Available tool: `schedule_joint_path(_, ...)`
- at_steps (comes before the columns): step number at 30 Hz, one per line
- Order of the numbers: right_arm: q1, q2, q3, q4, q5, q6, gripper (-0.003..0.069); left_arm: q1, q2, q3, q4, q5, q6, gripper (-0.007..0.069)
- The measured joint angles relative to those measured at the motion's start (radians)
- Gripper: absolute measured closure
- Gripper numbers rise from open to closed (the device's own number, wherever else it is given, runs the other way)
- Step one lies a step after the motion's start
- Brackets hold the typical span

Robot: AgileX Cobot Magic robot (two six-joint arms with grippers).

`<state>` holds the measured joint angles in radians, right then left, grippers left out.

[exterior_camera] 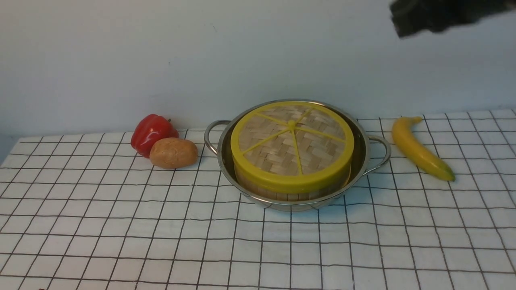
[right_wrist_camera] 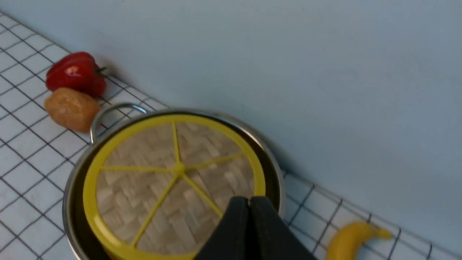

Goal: Place the steamer in the pot on the white tablecloth, and put the lid on the steamer.

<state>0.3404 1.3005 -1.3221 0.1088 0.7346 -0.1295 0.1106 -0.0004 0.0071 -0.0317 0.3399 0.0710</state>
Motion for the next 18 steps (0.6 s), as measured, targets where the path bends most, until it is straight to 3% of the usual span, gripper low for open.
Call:
schedule_joint_path(3,-0.049,-0.146,0.226,-0.006,-0.120,0.070,0.0639,0.000,0.000,0.000,0.000,0.000,0.000,0.0151)
schedule_joint_path(4,-0.101,-0.292,0.443,-0.007,-0.252,0.130,0.0634,0.000,0.000,0.000,0.000,0.000,0.000,0.0151)
schedule_joint_path(6,-0.134,-0.366,0.541,-0.007,-0.313,0.159,0.0632,0.000,0.000,0.000,0.000,0.000,0.000,0.0151)
schedule_joint_path(8,-0.225,-0.568,0.768,-0.011,-0.442,0.223,0.0624,0.000,0.000,0.000,0.000,0.000,0.000,0.0151)
schedule_joint_path(12,-0.325,-0.801,0.970,-0.012,-0.499,0.251,0.0617,0.000,0.000,0.000,0.000,0.000,0.000,0.0151)
schedule_joint_path(18,-0.395,-1.030,1.133,-0.021,-0.503,0.252,0.0604,0.000,0.000,0.000,0.000,0.000,0.000,0.0151)
